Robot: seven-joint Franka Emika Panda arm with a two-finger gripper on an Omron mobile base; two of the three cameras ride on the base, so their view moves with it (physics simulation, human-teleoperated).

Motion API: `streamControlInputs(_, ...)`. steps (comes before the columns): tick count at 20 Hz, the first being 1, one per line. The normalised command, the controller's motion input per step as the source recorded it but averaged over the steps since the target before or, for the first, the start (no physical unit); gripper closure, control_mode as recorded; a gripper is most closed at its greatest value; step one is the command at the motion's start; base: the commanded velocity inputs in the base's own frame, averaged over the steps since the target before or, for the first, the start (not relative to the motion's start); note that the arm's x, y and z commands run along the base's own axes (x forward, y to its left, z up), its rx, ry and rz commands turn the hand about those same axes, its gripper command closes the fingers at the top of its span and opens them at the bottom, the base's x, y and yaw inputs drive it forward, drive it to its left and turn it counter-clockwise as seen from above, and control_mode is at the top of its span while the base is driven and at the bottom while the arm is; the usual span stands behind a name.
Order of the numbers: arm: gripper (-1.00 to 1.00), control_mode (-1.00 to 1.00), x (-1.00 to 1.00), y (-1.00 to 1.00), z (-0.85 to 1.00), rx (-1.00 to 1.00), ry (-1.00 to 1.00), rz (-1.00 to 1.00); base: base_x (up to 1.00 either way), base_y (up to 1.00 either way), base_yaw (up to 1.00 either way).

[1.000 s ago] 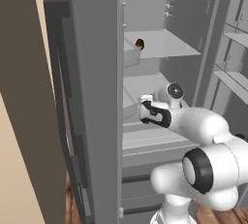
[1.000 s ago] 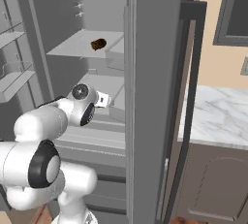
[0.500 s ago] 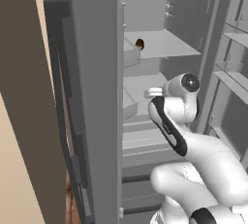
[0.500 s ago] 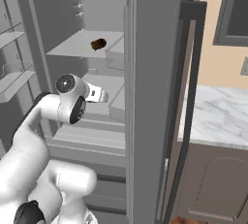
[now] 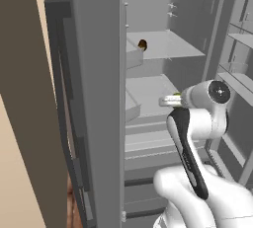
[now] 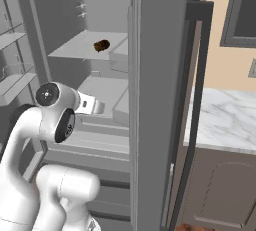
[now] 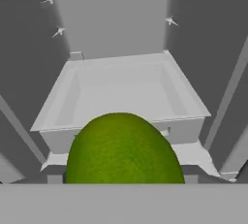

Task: Place the cold items (sweet potato and lime) from the fridge in one tupperware on the dining counter. Place the warm items (hot dog and kebab skewer) in the stove area in another tupperware.

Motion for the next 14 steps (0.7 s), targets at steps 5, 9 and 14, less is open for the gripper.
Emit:
streamControlInputs(5,1.0,-1.0,-0.87,-0.1,0.43,0.0,0.0,0.0,0.0,0.0,0.0)
streamControlInputs(9,1.0,-1.0,-0.79,0.0,0.32,0.0,0.0,-0.02,0.0,0.0,0.0)
streamControlInputs(14,1.0,-1.0,-0.72,0.0,0.27,0.0,0.0,-0.04,0.0,0.0,0.0)
